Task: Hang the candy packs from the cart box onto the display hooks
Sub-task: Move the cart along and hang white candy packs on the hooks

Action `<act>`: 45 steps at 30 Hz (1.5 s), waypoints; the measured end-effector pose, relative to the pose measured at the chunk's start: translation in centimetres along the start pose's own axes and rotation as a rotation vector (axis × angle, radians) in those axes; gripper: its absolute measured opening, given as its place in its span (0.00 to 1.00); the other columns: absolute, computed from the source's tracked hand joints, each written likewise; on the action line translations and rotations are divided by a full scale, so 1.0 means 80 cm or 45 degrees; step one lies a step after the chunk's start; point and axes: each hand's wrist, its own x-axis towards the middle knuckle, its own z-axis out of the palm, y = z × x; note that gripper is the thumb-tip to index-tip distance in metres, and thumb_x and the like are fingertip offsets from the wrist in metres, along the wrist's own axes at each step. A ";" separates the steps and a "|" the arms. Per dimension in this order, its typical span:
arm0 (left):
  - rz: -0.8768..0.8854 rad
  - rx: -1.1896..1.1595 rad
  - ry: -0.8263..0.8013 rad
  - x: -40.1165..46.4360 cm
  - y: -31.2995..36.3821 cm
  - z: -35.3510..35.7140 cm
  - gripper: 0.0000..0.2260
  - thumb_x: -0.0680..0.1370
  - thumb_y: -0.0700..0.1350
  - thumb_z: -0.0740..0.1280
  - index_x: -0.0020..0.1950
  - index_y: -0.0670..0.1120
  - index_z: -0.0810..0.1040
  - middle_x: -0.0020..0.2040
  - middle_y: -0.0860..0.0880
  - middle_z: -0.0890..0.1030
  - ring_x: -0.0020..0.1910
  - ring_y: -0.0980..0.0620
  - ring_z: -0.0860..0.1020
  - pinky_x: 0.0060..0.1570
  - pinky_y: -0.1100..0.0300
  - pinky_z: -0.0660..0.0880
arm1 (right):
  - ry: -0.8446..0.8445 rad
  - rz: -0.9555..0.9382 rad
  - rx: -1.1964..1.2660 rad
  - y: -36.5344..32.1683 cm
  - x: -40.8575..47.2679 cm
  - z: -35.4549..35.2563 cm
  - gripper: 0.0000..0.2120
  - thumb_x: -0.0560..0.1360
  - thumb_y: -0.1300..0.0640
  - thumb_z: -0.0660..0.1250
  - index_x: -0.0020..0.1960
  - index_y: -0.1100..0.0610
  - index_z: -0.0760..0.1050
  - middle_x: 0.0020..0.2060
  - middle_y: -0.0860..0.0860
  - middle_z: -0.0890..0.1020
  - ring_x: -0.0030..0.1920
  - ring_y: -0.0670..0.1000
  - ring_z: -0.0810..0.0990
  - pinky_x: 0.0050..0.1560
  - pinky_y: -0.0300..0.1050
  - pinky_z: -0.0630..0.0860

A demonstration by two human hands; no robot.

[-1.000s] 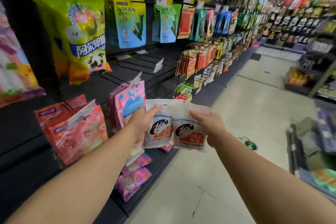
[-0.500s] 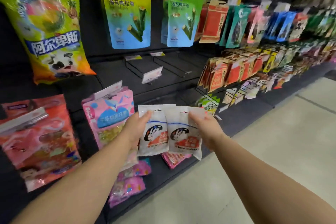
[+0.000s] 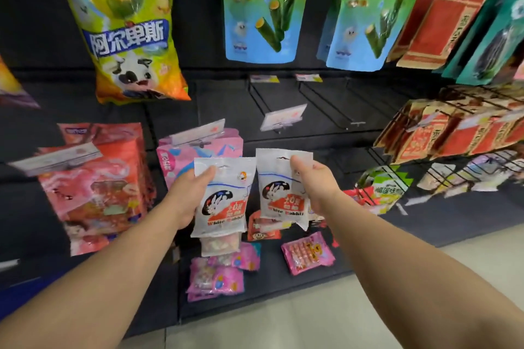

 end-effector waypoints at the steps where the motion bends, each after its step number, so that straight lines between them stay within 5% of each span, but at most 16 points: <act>1: -0.011 -0.001 0.003 0.005 0.001 0.000 0.06 0.84 0.49 0.63 0.53 0.52 0.80 0.44 0.45 0.88 0.45 0.41 0.86 0.50 0.43 0.81 | 0.002 -0.017 -0.007 -0.004 0.009 0.002 0.10 0.79 0.50 0.66 0.47 0.56 0.78 0.41 0.51 0.84 0.41 0.51 0.82 0.36 0.42 0.75; 7: -0.035 -0.006 0.025 0.018 0.006 0.011 0.07 0.84 0.50 0.64 0.55 0.51 0.80 0.47 0.45 0.88 0.47 0.41 0.86 0.51 0.43 0.81 | -0.026 -0.019 -0.003 -0.025 0.052 0.011 0.09 0.79 0.52 0.66 0.44 0.56 0.77 0.37 0.51 0.83 0.38 0.52 0.82 0.36 0.43 0.78; 13: -0.018 -0.041 0.079 0.020 0.006 0.032 0.09 0.84 0.50 0.63 0.60 0.51 0.79 0.50 0.44 0.87 0.49 0.40 0.86 0.53 0.41 0.81 | -0.153 -0.039 0.017 -0.039 0.086 0.013 0.09 0.79 0.52 0.66 0.48 0.57 0.80 0.42 0.56 0.86 0.41 0.58 0.86 0.45 0.56 0.84; 18: -0.023 -0.057 0.155 0.018 -0.003 0.059 0.10 0.84 0.48 0.63 0.61 0.46 0.80 0.48 0.44 0.87 0.43 0.46 0.86 0.37 0.56 0.82 | -0.268 -0.027 -0.005 -0.040 0.103 0.009 0.09 0.79 0.53 0.66 0.50 0.58 0.80 0.44 0.57 0.86 0.46 0.60 0.85 0.50 0.59 0.83; 25: -0.034 -0.047 0.258 0.013 -0.018 0.089 0.12 0.83 0.50 0.65 0.62 0.47 0.80 0.53 0.43 0.87 0.52 0.42 0.85 0.55 0.45 0.81 | -0.252 -0.097 -0.059 -0.029 0.113 0.009 0.13 0.79 0.48 0.66 0.47 0.57 0.80 0.40 0.51 0.85 0.42 0.53 0.84 0.46 0.54 0.82; 31: -0.029 -0.060 0.309 0.011 -0.024 0.104 0.10 0.83 0.50 0.66 0.60 0.47 0.80 0.51 0.44 0.87 0.50 0.42 0.86 0.54 0.44 0.81 | -0.258 -0.135 -0.105 -0.032 0.127 0.009 0.10 0.79 0.46 0.65 0.47 0.52 0.77 0.45 0.50 0.84 0.46 0.51 0.83 0.49 0.50 0.81; 35: -0.012 -0.015 0.292 0.017 -0.013 0.118 0.11 0.82 0.52 0.66 0.61 0.48 0.80 0.50 0.44 0.87 0.49 0.43 0.86 0.54 0.44 0.82 | 0.005 -0.107 -0.116 -0.035 0.133 0.000 0.14 0.75 0.46 0.70 0.51 0.53 0.69 0.46 0.51 0.79 0.41 0.49 0.77 0.44 0.46 0.77; 38: -0.013 -0.016 0.271 0.028 -0.001 0.133 0.12 0.82 0.52 0.66 0.62 0.49 0.79 0.52 0.44 0.87 0.50 0.42 0.86 0.54 0.42 0.82 | -0.331 -0.003 0.045 -0.030 0.126 -0.019 0.15 0.78 0.43 0.66 0.47 0.55 0.75 0.41 0.49 0.82 0.39 0.50 0.80 0.47 0.46 0.76; 41: 0.008 -0.041 0.256 0.039 0.011 0.149 0.13 0.82 0.53 0.67 0.62 0.49 0.79 0.51 0.44 0.87 0.50 0.42 0.86 0.54 0.40 0.81 | -0.748 0.032 0.043 -0.030 0.118 -0.027 0.15 0.79 0.45 0.64 0.58 0.54 0.80 0.50 0.51 0.87 0.50 0.53 0.86 0.51 0.48 0.82; 45: 0.026 -0.077 0.296 0.051 0.024 0.165 0.12 0.82 0.53 0.67 0.62 0.48 0.79 0.49 0.44 0.87 0.47 0.42 0.86 0.53 0.40 0.82 | -0.605 -0.029 0.064 -0.040 0.123 -0.020 0.08 0.77 0.56 0.71 0.54 0.58 0.82 0.47 0.54 0.87 0.47 0.55 0.87 0.43 0.47 0.83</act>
